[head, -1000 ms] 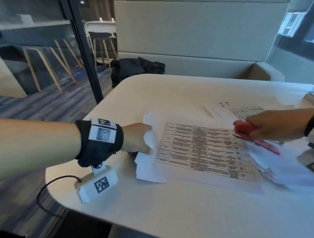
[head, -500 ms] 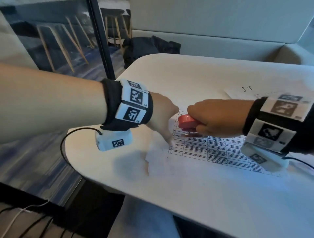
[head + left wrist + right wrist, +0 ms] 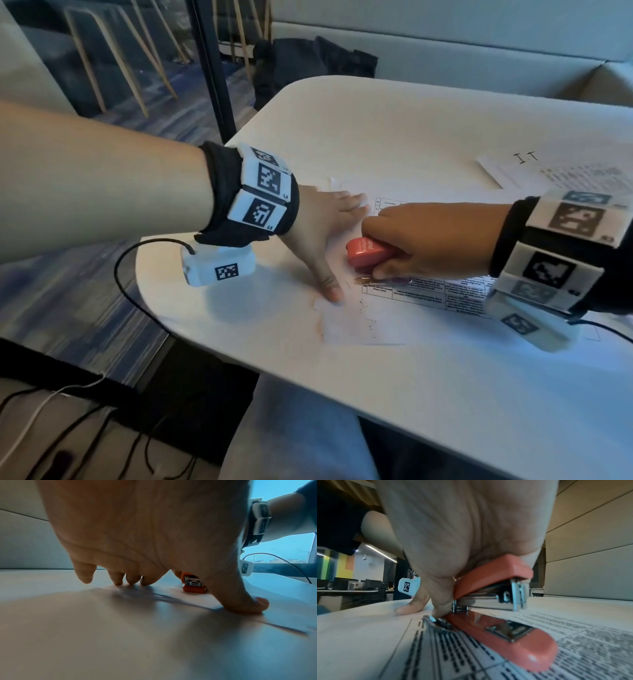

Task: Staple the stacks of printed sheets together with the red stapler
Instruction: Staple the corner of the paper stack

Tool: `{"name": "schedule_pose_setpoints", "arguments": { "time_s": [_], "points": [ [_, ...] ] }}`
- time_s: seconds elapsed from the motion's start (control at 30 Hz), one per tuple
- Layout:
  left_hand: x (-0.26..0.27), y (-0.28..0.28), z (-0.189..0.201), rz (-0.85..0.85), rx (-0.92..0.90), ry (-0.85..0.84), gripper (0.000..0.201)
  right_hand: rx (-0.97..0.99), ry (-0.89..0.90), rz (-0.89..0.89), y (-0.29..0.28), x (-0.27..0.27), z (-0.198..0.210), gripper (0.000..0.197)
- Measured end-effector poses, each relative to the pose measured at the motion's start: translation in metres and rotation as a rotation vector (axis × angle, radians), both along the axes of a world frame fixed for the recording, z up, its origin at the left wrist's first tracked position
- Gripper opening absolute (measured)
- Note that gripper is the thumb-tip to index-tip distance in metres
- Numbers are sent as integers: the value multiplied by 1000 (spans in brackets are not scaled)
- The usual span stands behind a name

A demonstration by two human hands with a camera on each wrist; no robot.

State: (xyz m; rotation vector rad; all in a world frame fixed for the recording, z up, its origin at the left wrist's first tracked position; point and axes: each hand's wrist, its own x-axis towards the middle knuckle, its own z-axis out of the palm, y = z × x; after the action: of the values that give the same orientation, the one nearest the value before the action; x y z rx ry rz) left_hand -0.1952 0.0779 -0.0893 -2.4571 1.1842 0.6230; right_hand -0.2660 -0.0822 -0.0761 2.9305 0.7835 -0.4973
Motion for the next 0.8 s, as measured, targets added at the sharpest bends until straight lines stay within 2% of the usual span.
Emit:
{"name": "schedule_pose_setpoints", "arguments": {
  "time_s": [0.13, 0.33, 0.4, 0.47, 0.57, 0.7, 0.8],
  "points": [
    [0, 2, -1, -8, -15, 8, 143, 45, -43, 63, 6, 0, 0, 26],
    [-3, 5, -2, -9, -26, -17, 139, 64, -43, 0, 9, -3, -10, 27],
    [-3, 4, 0, 0, -23, -8, 140, 26, -109, 60, 10, -6, -10, 26],
    [-2, 4, -1, -5, -30, 19, 138, 4, -218, 171, 12, -6, -9, 35],
    [-2, 4, -1, -47, -43, 40, 121, -43, -257, 294, 17, -2, -8, 43],
    [-5, 6, 1, -12, -25, -6, 132, -11, -150, 130, 22, -1, -9, 46],
    [-8, 5, 3, -32, -32, -29, 130, 11, -118, 47, 28, -6, -10, 49]
  ]
}}
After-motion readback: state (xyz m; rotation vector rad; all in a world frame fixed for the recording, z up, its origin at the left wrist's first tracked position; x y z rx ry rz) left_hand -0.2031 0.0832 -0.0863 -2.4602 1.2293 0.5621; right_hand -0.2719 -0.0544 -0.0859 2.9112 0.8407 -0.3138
